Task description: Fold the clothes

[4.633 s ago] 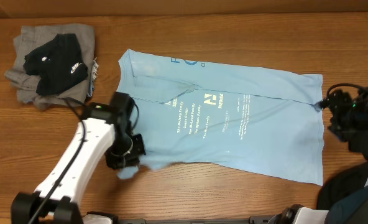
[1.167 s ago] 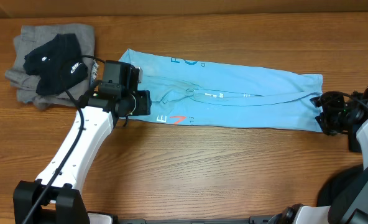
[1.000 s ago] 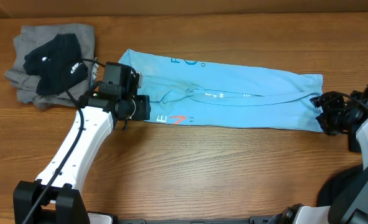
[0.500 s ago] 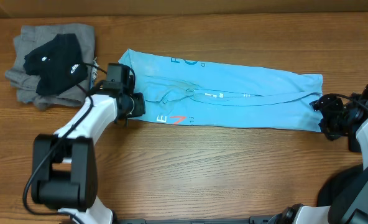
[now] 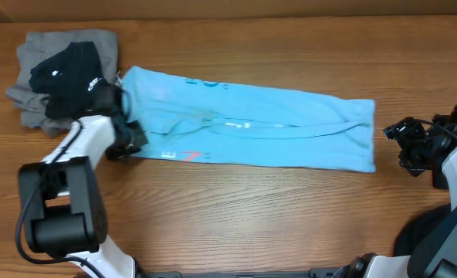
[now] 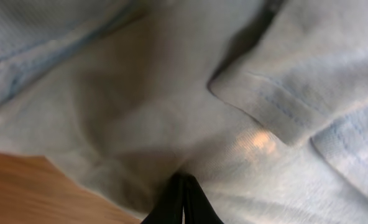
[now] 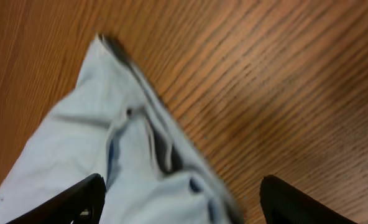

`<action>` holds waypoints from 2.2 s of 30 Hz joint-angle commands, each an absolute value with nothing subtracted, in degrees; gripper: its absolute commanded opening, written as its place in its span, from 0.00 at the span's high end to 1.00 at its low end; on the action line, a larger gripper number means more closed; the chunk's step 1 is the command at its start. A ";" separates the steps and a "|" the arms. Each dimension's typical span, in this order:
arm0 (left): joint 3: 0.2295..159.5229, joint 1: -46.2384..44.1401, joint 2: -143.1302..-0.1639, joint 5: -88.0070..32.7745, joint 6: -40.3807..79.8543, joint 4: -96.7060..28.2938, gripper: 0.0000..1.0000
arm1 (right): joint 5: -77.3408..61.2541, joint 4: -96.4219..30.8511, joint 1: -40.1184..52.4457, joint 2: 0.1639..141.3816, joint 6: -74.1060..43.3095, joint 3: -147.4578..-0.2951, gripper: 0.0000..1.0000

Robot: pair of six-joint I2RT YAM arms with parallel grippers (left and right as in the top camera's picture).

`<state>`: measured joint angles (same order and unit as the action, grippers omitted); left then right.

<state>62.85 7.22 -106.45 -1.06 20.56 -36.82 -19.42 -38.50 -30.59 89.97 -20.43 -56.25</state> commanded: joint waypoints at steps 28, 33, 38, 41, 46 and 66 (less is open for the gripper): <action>64.77 11.99 -87.59 -14.70 9.76 -41.23 0.76 | -28.86 -34.98 -20.21 106.54 -1.80 -57.39 0.68; 64.77 11.99 -82.19 -14.68 9.58 -41.87 0.73 | -26.63 -35.03 -20.58 106.52 -3.46 -58.28 0.91; 64.77 11.99 -78.78 -14.66 9.15 -43.03 0.72 | -23.31 -40.75 -22.04 105.93 -5.48 -64.86 0.96; 64.77 11.99 -77.80 -14.68 9.15 -43.59 0.72 | -15.18 -47.70 -23.40 105.43 -9.04 -71.66 0.96; 64.77 11.97 -77.45 -14.70 9.19 -43.90 0.73 | -12.21 -56.47 -23.64 105.12 -7.44 -81.56 0.96; 64.77 11.97 -77.45 -14.76 9.19 -44.05 0.72 | -4.58 -61.82 6.92 105.58 -14.13 -84.36 0.85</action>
<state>63.77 11.77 -78.74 -13.98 10.28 -43.99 -10.68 -61.76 4.69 106.13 -9.78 -83.24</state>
